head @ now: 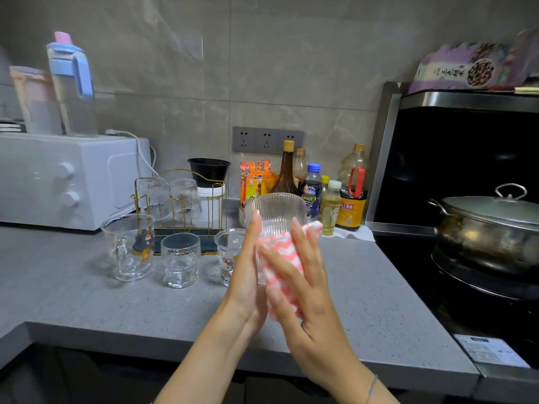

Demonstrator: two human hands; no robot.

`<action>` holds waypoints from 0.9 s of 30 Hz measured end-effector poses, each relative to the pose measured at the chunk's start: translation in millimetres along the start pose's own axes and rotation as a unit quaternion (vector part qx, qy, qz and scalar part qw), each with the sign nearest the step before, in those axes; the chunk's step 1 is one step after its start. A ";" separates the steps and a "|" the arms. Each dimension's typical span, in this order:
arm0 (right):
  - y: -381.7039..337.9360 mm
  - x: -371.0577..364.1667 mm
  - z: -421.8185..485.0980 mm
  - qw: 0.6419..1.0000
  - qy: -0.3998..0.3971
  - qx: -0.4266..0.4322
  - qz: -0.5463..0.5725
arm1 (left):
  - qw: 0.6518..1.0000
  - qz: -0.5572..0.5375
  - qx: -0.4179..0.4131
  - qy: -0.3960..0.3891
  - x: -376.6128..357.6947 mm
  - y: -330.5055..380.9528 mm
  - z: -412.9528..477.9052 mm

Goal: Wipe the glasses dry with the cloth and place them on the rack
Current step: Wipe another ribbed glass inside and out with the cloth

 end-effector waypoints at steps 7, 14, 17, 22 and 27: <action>19.7 35.1 33.6 0.997 0.030 -0.053 0.057 | 0.998 0.045 -0.021 0.032 6.3 -9.0 -6.5; 9.6 16.6 16.4 0.997 0.009 -0.018 0.072 | 0.999 0.001 -0.029 0.028 5.6 1.0 -0.2; -0.8 2.4 -0.5 0.998 -0.014 0.010 0.059 | 1.000 -0.008 0.000 0.014 6.8 4.6 3.4; -2.8 1.3 -2.0 0.999 -0.015 0.014 0.043 | 1.000 -0.019 0.016 -0.011 6.2 3.1 7.0; 14.1 17.9 18.3 0.999 0.011 -0.013 0.039 | 0.999 0.044 -0.024 0.017 8.8 5.0 5.2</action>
Point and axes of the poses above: each hand's wrist, its own z-axis towards the middle knuckle, its own x-axis out of the back of the hand, y = z × x, the point moved 9 cm from there along z, towards the middle knuckle, and after that the axes turned 6 degrees about -y, right-handed, at the moved point
